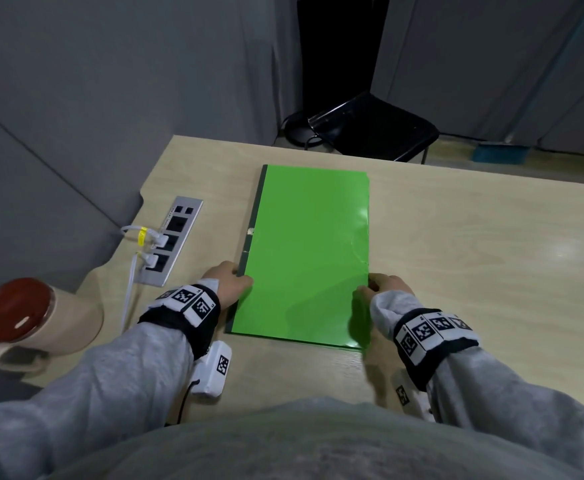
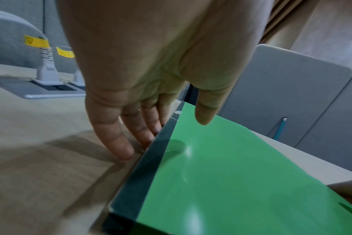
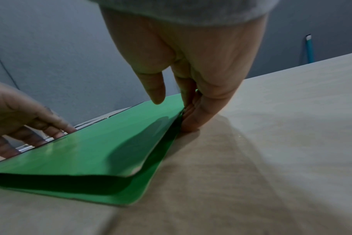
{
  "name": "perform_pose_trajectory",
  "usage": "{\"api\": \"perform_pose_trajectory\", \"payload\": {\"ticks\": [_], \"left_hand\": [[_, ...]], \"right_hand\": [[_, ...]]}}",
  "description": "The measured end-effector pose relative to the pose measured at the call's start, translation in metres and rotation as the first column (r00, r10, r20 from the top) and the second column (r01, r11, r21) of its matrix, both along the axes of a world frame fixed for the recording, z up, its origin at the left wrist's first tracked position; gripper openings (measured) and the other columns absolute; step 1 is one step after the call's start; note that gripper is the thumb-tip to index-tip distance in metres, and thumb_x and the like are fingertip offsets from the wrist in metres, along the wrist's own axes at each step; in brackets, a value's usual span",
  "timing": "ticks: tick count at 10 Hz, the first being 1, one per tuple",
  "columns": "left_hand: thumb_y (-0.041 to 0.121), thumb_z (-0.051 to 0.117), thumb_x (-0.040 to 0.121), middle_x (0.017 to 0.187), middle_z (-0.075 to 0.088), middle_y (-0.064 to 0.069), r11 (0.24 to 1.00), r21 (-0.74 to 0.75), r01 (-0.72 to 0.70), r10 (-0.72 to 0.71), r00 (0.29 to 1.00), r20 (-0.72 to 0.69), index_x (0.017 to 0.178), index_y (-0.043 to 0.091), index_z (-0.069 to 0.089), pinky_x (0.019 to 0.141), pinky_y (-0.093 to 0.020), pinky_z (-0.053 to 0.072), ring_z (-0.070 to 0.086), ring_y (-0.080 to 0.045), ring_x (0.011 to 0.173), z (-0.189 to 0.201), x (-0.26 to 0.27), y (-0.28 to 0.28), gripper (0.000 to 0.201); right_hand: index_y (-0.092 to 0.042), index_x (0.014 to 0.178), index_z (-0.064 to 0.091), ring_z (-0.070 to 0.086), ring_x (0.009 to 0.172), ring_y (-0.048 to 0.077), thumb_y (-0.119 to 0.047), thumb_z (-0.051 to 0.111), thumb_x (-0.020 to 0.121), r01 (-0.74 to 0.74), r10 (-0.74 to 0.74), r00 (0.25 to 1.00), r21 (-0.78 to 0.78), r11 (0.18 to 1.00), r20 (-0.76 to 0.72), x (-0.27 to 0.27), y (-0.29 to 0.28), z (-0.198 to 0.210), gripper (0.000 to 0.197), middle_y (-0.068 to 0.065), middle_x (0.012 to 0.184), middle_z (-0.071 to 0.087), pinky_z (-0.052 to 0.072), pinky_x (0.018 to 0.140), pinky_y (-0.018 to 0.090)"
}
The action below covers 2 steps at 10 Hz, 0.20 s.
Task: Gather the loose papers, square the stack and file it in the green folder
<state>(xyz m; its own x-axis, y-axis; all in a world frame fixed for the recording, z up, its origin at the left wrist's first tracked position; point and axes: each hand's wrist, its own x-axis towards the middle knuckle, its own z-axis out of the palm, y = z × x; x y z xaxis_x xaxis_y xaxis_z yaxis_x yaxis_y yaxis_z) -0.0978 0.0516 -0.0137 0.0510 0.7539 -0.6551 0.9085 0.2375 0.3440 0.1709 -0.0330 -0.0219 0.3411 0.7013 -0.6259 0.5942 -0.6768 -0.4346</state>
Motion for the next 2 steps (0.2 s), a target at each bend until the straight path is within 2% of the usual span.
{"api": "perform_pose_trajectory", "payload": {"ticks": [1, 2], "left_hand": [[0.037, 0.048, 0.090, 0.146, 0.042, -0.016, 1.000, 0.006, 0.000, 0.000, 1.000, 0.021, 0.143, 0.008, 0.030, 0.102, -0.038, 0.039, 0.047, -0.032, 0.126, 0.003, 0.002, -0.001, 0.063], [0.039, 0.050, 0.089, 0.147, 0.039, -0.016, 0.999, 0.047, -0.013, 0.012, 1.000, 0.026, 0.144, 0.009, 0.026, 0.103, -0.041, 0.039, 0.045, -0.033, 0.128, 0.003, -0.003, -0.006, 0.067]], "right_hand": [[-0.010, 0.124, 0.055, 0.055, 0.118, 0.031, -0.038, 0.055, 0.088, -0.009, 0.008, 0.999, -0.013, 1.000, -0.039, 0.000, -0.008, 0.003, 0.046, 0.016, 0.128, 0.059, 0.044, 0.100, 0.038], [-0.017, 0.136, 0.039, 0.047, 0.127, 0.027, -0.067, 0.047, 0.076, -0.010, 0.008, 0.993, -0.018, 1.000, -0.115, 0.008, -0.024, 0.001, 0.079, 0.010, 0.139, 0.049, 0.037, 0.108, 0.043]]}}
